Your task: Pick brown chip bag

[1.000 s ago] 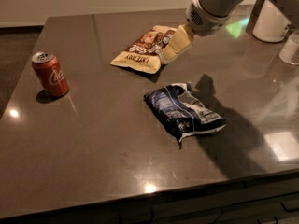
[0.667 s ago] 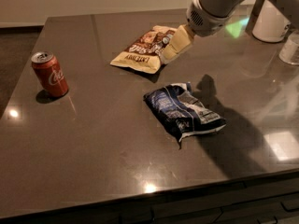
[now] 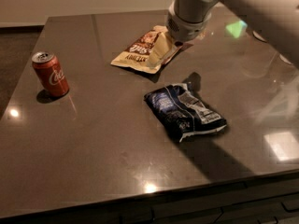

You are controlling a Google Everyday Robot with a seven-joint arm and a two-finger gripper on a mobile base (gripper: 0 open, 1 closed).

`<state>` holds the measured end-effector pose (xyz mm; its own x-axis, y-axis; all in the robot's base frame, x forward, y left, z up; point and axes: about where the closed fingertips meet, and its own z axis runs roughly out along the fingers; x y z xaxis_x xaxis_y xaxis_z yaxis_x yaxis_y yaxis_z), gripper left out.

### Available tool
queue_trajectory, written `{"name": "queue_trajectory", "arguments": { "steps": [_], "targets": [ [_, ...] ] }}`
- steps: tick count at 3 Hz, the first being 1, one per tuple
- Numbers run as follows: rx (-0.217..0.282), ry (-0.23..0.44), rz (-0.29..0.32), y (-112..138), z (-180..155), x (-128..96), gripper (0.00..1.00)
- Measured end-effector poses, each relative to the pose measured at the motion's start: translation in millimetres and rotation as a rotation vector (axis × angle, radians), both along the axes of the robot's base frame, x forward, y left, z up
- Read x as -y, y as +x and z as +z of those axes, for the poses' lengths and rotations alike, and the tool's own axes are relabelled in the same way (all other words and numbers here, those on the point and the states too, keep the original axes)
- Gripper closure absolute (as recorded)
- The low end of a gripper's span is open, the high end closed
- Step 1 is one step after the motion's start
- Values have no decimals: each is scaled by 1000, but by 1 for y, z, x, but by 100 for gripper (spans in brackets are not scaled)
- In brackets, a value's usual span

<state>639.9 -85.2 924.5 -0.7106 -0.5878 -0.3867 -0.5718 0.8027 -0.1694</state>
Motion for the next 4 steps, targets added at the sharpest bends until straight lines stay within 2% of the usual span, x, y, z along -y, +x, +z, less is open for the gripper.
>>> {"name": "queue_trajectory", "arguments": {
  "steps": [1,2,3,4],
  "targets": [
    [-47,1,-45,14,-20,-21,0],
    [-95,30,-77,31,-38,-42,0],
    [-134,53,-86,42,-51,-63,0],
    [-147,60,-127,51,-61,-70,0]
  ]
}}
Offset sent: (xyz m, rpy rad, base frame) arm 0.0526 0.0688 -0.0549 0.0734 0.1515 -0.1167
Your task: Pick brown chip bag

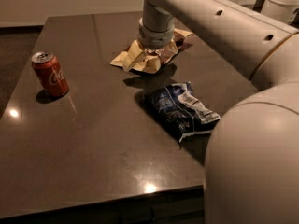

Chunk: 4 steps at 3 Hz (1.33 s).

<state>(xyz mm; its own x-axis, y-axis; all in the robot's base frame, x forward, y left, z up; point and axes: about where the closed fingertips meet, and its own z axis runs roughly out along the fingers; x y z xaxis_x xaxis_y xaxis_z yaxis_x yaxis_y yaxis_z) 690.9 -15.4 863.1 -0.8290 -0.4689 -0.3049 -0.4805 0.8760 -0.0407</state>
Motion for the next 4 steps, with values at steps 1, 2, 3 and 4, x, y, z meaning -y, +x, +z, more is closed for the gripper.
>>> {"name": "queue_trajectory", "arguments": {
  "steps": [1,2,3,4],
  "targets": [
    [-4,6,-25,6,-5,-4,0],
    [-11,18,-39,8,-7,-7,18],
    [-15,22,-48,9,-8,-9,41],
    [-13,19,-50,8,-6,-10,65]
  ]
}}
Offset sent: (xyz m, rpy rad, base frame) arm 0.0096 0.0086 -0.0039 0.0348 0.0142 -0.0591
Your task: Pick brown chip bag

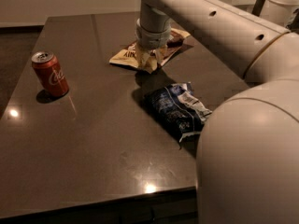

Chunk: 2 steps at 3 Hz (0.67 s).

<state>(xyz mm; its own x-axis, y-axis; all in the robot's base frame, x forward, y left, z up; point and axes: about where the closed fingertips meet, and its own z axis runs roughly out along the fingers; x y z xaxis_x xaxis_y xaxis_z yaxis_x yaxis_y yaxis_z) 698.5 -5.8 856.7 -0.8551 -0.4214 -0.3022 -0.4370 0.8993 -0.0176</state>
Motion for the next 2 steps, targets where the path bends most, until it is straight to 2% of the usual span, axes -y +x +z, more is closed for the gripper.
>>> {"name": "queue_trajectory", "arguments": {
  "steps": [1,2],
  "targets": [
    [3,2,4,-3,7,-1,87],
    [20,23,28,-7,23,-9,100]
  ]
}}
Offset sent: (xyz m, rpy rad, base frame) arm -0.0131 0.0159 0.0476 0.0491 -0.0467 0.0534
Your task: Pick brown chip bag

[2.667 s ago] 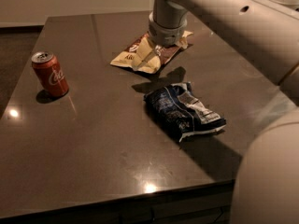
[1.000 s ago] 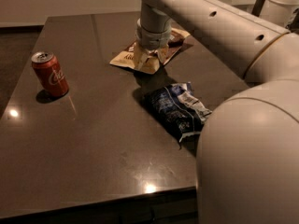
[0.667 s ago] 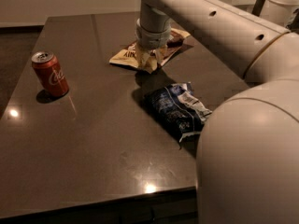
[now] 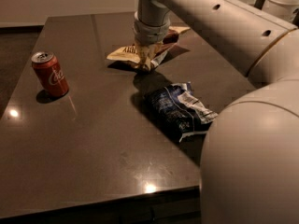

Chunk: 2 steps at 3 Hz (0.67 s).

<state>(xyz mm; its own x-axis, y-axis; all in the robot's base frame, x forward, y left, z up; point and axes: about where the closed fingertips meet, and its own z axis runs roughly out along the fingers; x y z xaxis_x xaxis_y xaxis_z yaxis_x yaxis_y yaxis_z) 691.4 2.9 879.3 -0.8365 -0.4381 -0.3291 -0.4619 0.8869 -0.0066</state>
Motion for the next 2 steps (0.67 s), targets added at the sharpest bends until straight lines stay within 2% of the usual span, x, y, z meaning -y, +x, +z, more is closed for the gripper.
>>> {"name": "queue_trajectory", "arguments": {
  "steps": [2],
  "targets": [
    [82,66,77,-2,55,-25,100]
  ]
}}
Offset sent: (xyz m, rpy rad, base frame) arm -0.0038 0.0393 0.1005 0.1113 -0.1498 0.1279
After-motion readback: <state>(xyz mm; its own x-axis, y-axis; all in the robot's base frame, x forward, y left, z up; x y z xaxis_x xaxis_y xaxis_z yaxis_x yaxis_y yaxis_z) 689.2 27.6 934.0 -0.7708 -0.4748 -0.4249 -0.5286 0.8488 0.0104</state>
